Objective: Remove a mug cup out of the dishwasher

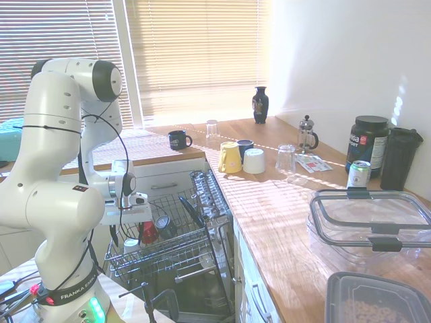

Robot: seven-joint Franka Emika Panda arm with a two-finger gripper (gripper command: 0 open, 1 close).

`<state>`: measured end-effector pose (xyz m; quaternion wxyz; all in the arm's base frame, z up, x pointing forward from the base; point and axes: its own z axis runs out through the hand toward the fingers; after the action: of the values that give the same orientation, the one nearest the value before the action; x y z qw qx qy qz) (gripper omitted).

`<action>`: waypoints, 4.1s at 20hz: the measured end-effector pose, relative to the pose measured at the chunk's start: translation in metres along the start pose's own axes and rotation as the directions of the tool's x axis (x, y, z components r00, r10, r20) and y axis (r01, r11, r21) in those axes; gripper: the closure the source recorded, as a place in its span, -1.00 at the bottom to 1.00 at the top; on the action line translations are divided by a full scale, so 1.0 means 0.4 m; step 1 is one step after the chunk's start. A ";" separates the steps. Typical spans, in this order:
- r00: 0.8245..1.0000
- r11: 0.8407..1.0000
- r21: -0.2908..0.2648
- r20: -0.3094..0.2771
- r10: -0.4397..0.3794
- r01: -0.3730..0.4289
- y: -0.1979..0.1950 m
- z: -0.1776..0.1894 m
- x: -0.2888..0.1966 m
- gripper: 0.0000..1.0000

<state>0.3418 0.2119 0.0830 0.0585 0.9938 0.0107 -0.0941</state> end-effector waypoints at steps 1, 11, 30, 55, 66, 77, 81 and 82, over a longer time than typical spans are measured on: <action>1.000 1.000 -0.002 0.005 -0.010 0.010 -0.002 0.015 0.003 -1.00; 0.993 0.993 -0.004 0.017 -0.115 0.115 0.027 0.101 0.080 -1.00; 0.986 0.988 0.034 0.072 -0.152 0.150 -0.007 0.162 0.127 1.00; 0.982 0.989 0.059 0.126 -0.139 0.132 0.001 0.211 0.100 1.00; 0.988 0.992 0.066 0.106 -0.110 0.103 0.003 0.198 0.099 1.00; 0.996 0.993 0.080 0.026 -0.085 0.083 -0.022 0.097 0.081 1.00; 0.998 0.994 0.082 0.002 -0.069 0.069 -0.031 0.068 0.088 1.00; 0.998 0.995 0.083 -0.006 -0.063 0.063 -0.027 0.058 0.093 1.00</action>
<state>0.3735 0.2203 0.0523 0.0143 0.9947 0.0381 -0.0946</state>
